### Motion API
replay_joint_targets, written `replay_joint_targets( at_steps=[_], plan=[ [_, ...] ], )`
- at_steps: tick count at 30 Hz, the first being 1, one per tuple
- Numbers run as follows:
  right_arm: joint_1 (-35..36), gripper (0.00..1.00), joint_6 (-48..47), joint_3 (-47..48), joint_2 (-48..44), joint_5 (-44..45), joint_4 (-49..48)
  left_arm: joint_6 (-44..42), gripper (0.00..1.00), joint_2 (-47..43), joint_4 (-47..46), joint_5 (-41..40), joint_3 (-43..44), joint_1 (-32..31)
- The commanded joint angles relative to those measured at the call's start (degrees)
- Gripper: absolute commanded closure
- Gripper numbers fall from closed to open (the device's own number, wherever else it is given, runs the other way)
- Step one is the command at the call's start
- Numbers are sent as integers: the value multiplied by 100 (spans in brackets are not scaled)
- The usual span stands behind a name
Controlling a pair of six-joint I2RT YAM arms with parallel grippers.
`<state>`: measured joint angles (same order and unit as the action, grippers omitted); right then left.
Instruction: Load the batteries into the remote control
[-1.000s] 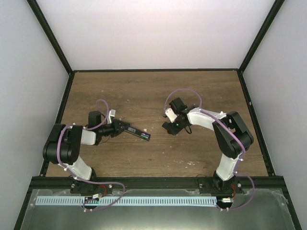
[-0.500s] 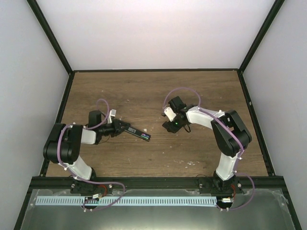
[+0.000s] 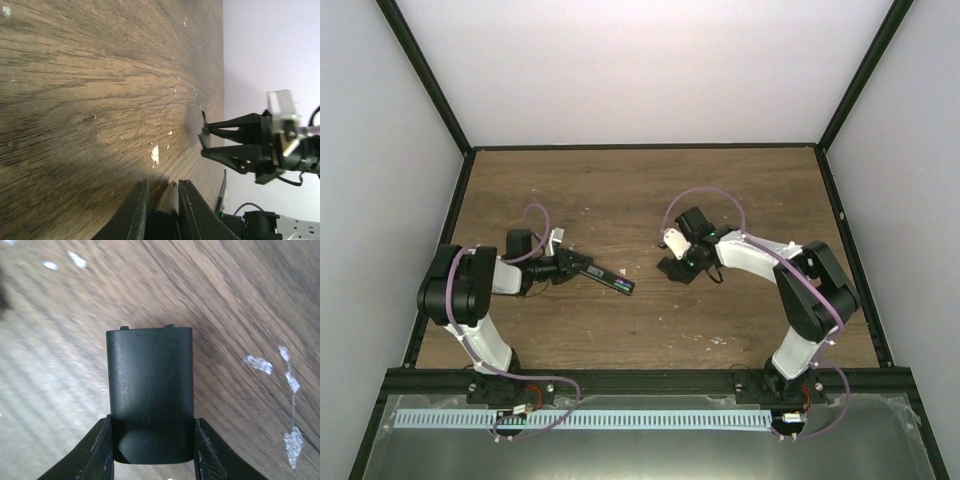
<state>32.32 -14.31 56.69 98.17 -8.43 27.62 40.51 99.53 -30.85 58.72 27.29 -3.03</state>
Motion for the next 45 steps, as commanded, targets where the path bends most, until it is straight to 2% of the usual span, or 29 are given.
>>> replay_joint_targets(
  at_steps=[1,9,16,28,45],
  plan=[
    [306,82,-222,-43,-516,-516,-223,-512,100,213,100,-7,64,15],
    [921,82,-353,55,-385,-1183,-366,-594,100,372,-246,115,-15,13],
    [1022,82,-468,376,-4,-1428,-326,-529,100,417,-699,68,-192,13],
    [1073,82,-562,993,639,-1480,-129,-517,100,481,-884,77,-196,13],
    [1305,82,-467,1184,904,-1418,77,-536,100,416,-792,-68,-213,13]
  ],
)
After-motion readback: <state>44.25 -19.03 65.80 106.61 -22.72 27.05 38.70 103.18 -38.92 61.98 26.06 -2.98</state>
